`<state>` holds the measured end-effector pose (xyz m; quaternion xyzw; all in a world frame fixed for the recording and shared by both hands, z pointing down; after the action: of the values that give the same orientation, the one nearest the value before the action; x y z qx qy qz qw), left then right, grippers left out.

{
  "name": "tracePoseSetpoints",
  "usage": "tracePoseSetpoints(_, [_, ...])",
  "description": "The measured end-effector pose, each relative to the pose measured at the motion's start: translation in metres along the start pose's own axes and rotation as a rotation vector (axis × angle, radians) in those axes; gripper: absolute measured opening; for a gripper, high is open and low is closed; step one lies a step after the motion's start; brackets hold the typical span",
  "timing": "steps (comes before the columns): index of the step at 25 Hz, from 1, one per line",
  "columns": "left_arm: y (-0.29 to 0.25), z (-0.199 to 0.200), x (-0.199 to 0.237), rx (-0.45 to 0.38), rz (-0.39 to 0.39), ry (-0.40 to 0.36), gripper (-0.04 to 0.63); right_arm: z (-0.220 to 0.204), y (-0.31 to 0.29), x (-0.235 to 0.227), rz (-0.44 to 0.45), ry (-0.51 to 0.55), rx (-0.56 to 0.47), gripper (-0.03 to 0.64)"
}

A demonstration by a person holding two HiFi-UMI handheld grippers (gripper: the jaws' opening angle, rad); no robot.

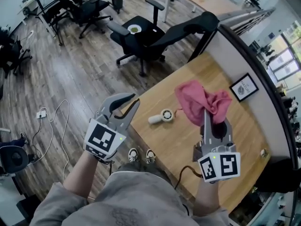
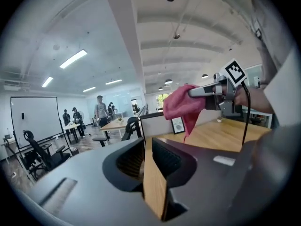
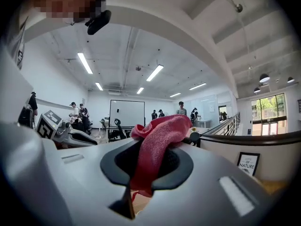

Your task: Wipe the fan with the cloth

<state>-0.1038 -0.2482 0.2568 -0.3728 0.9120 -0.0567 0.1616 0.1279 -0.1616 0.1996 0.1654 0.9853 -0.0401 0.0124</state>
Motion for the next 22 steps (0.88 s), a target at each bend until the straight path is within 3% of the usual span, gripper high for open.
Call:
tracePoseSetpoints(9, [0.043,0.045,0.0,-0.103,0.029,0.111,0.01,0.018,0.025,0.026,0.043,-0.019,-0.039,0.058])
tracePoseSetpoints(15, [0.058,0.044,-0.012,-0.099,0.022,0.117,0.002,0.014,0.034,0.039,0.055,0.034,0.012,0.057])
tracePoseSetpoints(22, [0.061,0.023,-0.028,-0.061,0.02,0.13,0.002,-0.006,0.04,0.052,0.085,-0.004,0.057,0.057])
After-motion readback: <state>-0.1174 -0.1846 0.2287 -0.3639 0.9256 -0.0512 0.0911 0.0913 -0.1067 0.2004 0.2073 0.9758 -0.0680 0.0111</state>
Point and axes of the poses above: the fingertips, and each gripper's own axes: y backward along the fingers, x to its left, z out of its top, the point moved 5 cm from there along y, backward along the fingers, and after that the axes turned 11 degrees about z, right-handed, at the moved point
